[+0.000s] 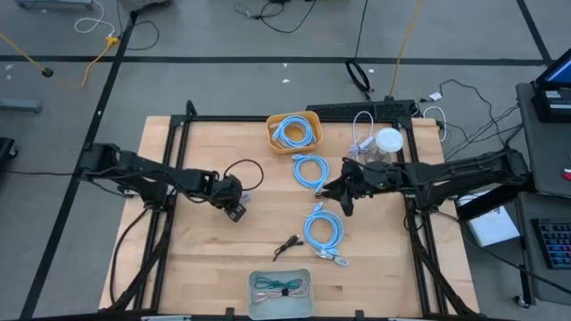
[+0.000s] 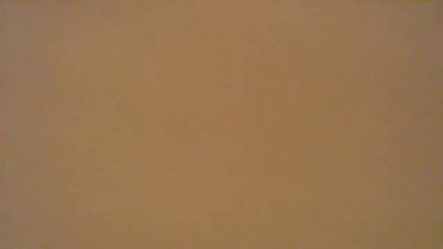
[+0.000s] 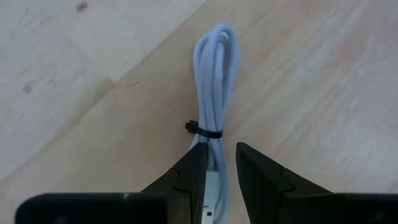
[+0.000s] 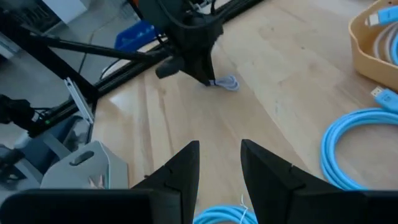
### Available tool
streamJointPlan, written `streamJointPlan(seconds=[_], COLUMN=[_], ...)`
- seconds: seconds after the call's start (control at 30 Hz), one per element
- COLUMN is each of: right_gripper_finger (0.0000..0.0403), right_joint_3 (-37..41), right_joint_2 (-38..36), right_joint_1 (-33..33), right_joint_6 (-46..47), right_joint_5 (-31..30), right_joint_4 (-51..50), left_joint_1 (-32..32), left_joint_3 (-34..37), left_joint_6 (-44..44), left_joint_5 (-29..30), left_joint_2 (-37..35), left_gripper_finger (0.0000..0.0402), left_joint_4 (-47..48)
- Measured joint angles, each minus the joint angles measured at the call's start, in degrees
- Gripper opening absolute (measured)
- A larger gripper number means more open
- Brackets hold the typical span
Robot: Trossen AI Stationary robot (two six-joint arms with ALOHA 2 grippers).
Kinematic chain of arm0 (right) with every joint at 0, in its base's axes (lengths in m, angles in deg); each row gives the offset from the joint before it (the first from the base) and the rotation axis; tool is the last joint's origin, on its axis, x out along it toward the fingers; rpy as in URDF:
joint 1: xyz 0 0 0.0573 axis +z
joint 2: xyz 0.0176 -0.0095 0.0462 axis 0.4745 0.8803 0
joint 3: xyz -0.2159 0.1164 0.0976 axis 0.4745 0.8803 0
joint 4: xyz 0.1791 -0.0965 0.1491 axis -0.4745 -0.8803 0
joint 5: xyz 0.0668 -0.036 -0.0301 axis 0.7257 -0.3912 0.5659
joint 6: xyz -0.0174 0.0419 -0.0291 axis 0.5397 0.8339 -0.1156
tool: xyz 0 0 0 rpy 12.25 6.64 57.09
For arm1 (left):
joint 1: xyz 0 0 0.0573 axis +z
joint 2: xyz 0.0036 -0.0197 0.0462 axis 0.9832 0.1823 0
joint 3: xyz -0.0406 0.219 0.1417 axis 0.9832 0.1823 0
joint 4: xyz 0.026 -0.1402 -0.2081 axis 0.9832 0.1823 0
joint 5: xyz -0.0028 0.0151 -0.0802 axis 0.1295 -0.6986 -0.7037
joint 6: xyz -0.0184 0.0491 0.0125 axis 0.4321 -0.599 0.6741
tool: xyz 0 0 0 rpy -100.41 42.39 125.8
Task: Pick & Place USB Port
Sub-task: Put the purple charger cable into the gray bin
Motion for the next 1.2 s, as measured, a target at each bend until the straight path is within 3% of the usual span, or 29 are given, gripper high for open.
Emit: streamJointPlan(seconds=[0.2,0.37,0.57,0.9,1.2], right_gripper_finger=[0.011,0.011,0.011,0.011,0.011], right_joint_3=[0.0,0.0,0.0,0.0,0.0], right_joint_2=[-0.34,-0.34,-0.34,-0.34,-0.32], right_joint_1=[0.0,0.0,0.02,0.02,0.02], right_joint_6=[0.37,0.15,-0.01,-0.03,-0.58], right_joint_5=[-0.11,-0.12,-0.04,-0.02,-0.02], right_joint_4=[2.55,3.0,4.02,4.0,3.99], left_joint_1=[1.14,1.64,1.81,-1.04,-8.14], left_joint_3=[-0.11,-0.04,-1.06,-14.03,-26.8], left_joint_6=[0.12,-0.85,0.15,-4.57,-6.2], left_joint_5=[-0.37,-0.12,-1.03,-6.88,-27.12], left_joint_2=[2.08,2.14,2.28,2.51,2.29], left_gripper_finger=[0.0082,0.0012,0.0005,0.0002,0.0001], left_joint_4=[-0.09,-0.55,-1.71,-0.22,0.82])
